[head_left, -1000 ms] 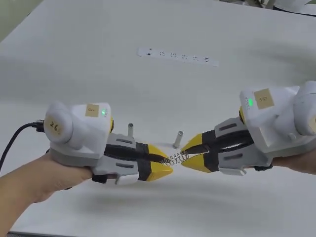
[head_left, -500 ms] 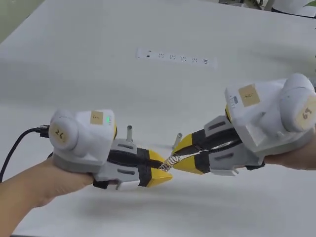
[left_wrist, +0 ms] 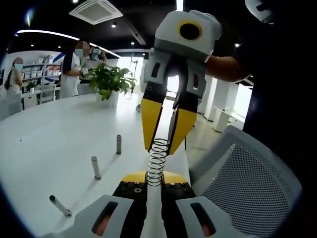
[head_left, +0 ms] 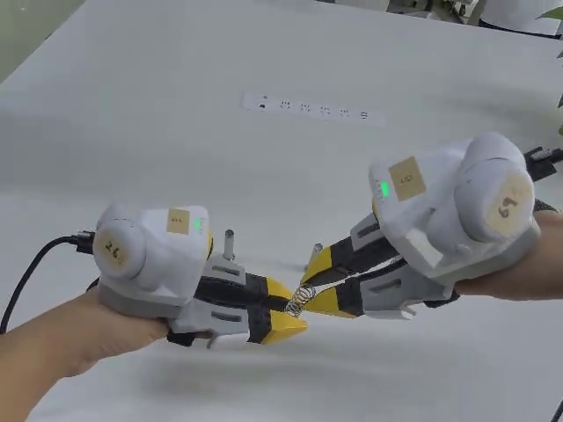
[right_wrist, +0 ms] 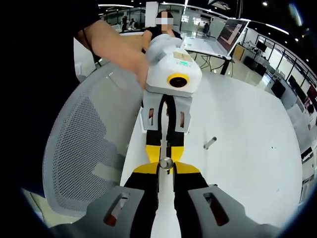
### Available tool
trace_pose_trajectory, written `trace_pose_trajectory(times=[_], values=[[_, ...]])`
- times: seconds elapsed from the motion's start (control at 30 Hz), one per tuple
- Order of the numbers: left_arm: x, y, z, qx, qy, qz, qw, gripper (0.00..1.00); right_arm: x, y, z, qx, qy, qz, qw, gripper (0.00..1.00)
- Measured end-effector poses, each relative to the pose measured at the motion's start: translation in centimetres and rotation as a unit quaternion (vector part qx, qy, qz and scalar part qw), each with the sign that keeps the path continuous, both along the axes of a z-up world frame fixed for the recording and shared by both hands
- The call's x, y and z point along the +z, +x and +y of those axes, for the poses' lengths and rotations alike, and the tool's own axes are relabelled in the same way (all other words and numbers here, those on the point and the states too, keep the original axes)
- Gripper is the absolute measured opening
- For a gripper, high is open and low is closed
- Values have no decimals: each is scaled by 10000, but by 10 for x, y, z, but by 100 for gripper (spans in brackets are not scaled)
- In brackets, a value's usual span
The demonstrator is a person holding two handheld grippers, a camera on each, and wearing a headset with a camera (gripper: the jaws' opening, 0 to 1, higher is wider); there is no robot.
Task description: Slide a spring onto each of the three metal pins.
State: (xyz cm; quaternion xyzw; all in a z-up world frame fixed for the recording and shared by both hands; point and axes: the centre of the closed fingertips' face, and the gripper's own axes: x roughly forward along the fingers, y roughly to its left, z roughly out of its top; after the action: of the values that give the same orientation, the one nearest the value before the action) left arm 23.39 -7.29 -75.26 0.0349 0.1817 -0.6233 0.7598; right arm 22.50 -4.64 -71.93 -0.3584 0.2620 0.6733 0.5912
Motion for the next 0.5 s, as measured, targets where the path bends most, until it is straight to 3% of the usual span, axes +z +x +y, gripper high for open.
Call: trace_pose_trajectory(times=[0.5], values=[[-1,1,-3,-10,18,-46,10000,1,-3,0,-2,278,-667,-185,9972,7]])
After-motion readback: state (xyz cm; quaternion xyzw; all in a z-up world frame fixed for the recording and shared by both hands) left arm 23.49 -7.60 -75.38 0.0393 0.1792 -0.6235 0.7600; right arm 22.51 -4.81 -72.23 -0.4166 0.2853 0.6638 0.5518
